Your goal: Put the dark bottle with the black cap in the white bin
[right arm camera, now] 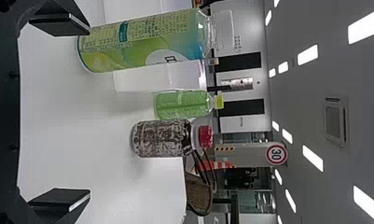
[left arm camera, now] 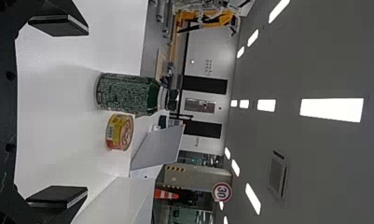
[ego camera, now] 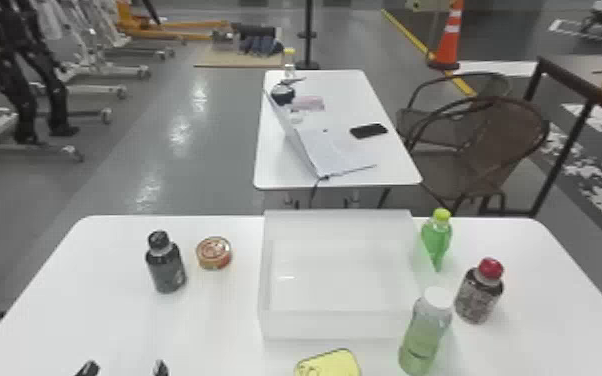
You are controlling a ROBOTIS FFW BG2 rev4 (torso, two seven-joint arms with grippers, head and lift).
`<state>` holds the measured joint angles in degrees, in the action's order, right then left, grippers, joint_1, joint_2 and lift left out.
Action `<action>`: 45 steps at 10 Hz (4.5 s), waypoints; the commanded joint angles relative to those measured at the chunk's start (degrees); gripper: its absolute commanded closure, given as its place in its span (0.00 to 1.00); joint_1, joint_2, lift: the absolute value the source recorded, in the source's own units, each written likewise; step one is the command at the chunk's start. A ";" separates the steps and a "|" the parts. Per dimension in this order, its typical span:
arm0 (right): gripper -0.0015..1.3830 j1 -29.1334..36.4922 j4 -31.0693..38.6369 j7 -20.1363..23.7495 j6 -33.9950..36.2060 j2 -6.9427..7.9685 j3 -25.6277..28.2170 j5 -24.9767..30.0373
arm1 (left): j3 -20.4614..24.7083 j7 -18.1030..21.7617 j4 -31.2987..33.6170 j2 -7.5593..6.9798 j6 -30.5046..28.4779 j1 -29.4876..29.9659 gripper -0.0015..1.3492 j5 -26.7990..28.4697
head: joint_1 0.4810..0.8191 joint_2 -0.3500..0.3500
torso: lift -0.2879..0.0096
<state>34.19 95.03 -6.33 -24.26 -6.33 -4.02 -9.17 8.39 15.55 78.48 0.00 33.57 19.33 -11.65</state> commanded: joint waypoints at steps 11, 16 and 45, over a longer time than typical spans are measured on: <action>0.05 -0.09 -0.02 0.00 0.00 0.00 0.06 -0.15 | -0.21 0.62 -0.17 0.15 -8.96 -5.36 0.07 1.89 | 0.20 0.50 | 0.63; 0.05 -0.09 -0.20 0.00 -0.09 0.00 -0.02 -0.33 | 2.60 2.64 -8.17 0.15 -13.27 -16.17 0.07 9.71 | 0.20 0.50 | 0.63; 0.06 -3.16 -2.92 2.37 -1.58 0.53 -0.46 -1.65 | -22.71 13.36 0.27 -0.09 -35.16 -28.30 0.61 -16.04 | 0.20 0.50 | 0.63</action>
<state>31.02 92.15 -3.95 -25.84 -5.82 -4.48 -10.80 -13.52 28.67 80.91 -0.80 -0.55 -8.04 -27.38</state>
